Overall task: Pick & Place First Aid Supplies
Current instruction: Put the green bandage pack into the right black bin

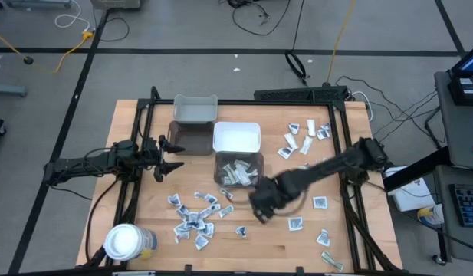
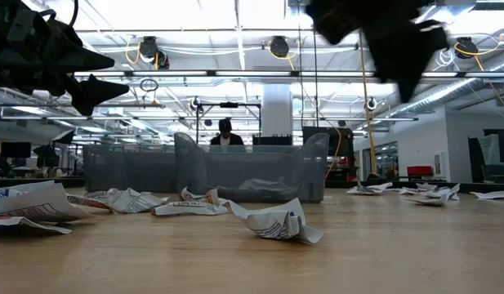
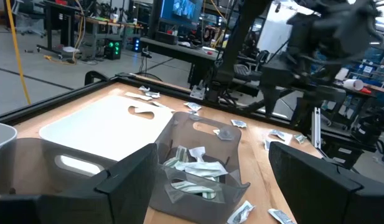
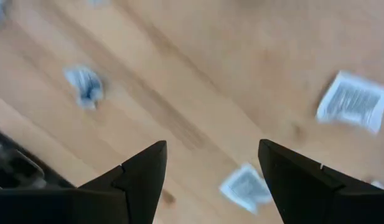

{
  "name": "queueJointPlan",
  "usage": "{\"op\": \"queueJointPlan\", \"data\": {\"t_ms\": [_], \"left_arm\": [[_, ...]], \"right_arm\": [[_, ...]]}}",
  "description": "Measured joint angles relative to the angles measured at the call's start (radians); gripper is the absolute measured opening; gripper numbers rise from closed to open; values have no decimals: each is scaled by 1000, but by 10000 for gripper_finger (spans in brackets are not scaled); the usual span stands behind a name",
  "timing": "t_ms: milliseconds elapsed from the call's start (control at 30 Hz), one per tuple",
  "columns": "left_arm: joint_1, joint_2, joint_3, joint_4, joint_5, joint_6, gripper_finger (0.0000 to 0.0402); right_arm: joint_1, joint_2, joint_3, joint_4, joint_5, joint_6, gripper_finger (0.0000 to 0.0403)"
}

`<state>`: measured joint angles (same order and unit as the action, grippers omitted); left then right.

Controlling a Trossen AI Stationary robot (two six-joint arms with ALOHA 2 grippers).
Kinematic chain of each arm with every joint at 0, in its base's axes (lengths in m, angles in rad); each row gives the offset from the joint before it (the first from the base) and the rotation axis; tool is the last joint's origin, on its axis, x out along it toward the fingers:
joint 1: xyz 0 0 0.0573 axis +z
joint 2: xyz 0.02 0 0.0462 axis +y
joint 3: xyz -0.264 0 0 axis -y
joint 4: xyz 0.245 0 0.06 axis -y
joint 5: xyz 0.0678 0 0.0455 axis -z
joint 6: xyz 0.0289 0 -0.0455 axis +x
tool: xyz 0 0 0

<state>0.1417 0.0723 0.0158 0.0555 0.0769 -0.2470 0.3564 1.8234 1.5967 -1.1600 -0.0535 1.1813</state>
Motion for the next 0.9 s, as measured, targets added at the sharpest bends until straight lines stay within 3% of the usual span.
{"op": "queueJointPlan", "data": {"t_ms": [267,533,900], "left_arm": [[0,0,0,0,0,0,310],[0,0,0,0,0,0,310],[0,0,0,0,0,0,310]], "right_arm": [[277,-86,-146,11,2,205,251],[529,-101,-185,11,1,363,251],[732,-100,-185,66,0,556,251]]}}
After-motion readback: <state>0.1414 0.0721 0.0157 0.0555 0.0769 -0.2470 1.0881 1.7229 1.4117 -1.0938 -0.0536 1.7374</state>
